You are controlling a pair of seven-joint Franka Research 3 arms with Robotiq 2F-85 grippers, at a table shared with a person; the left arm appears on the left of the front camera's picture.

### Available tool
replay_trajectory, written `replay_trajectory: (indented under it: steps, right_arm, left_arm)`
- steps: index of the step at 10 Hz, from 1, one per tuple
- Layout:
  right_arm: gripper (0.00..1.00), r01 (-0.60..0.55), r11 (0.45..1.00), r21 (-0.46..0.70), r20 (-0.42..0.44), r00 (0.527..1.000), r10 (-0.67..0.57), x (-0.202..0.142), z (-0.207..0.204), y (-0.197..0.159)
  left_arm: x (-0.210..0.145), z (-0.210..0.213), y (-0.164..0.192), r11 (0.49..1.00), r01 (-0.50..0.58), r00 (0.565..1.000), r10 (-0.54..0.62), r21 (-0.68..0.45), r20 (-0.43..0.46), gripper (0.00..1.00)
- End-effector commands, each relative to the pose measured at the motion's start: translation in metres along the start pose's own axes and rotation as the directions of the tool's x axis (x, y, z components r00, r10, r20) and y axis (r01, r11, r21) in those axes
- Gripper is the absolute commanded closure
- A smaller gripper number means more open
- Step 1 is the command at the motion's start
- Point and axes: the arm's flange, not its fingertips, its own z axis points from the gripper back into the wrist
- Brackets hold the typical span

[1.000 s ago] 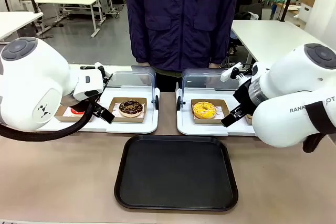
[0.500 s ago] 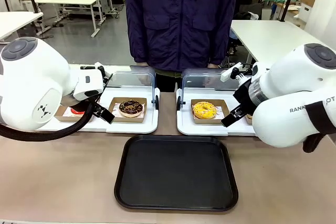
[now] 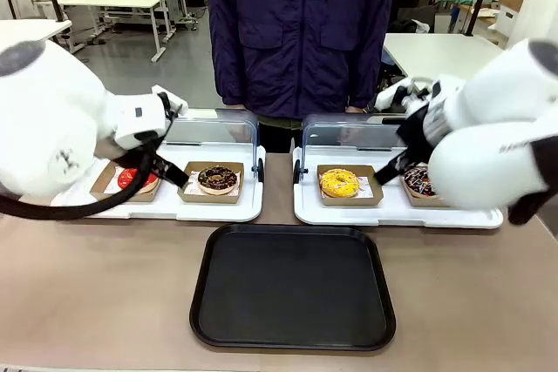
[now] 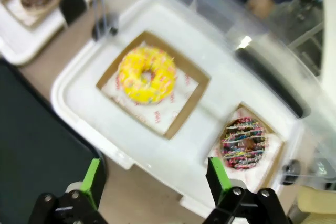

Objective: Move the second donut from the left to the tray.
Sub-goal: Pick up the Paper togo box containing the Donut indicated by the person and place it on the Handle tray.

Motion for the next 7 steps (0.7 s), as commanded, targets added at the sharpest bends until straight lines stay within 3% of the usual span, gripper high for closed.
replay_trajectory:
  steps: [1, 3, 4, 7]
  right_arm:
    - [0.00, 0.010, 0.997, 0.083, 0.029, 0.999, -0.013, 0.015, 0.058, -0.060]
    - [0.00, 0.013, 0.979, 0.205, 0.066, 0.997, -0.027, -0.001, 0.096, -0.128]
    - [0.00, -0.020, 0.965, 0.262, 0.126, 0.992, -0.013, -0.020, 0.114, -0.166]
    - [0.00, -0.148, 0.930, 0.337, 0.301, 0.953, 0.042, -0.081, 0.149, -0.238]
  left_arm:
    - [0.011, 0.047, 0.052, 0.993, -0.012, 1.000, 0.012, -0.121, -0.001, 0.00]
    - [0.004, 0.083, 0.092, 0.970, 0.050, 0.999, -0.047, -0.239, 0.019, 0.00]
    - [-0.004, 0.104, 0.116, 0.950, 0.098, 0.995, -0.083, -0.296, 0.061, 0.00]
    - [-0.039, 0.136, 0.175, 0.876, 0.295, 0.944, -0.206, -0.383, 0.257, 0.00]
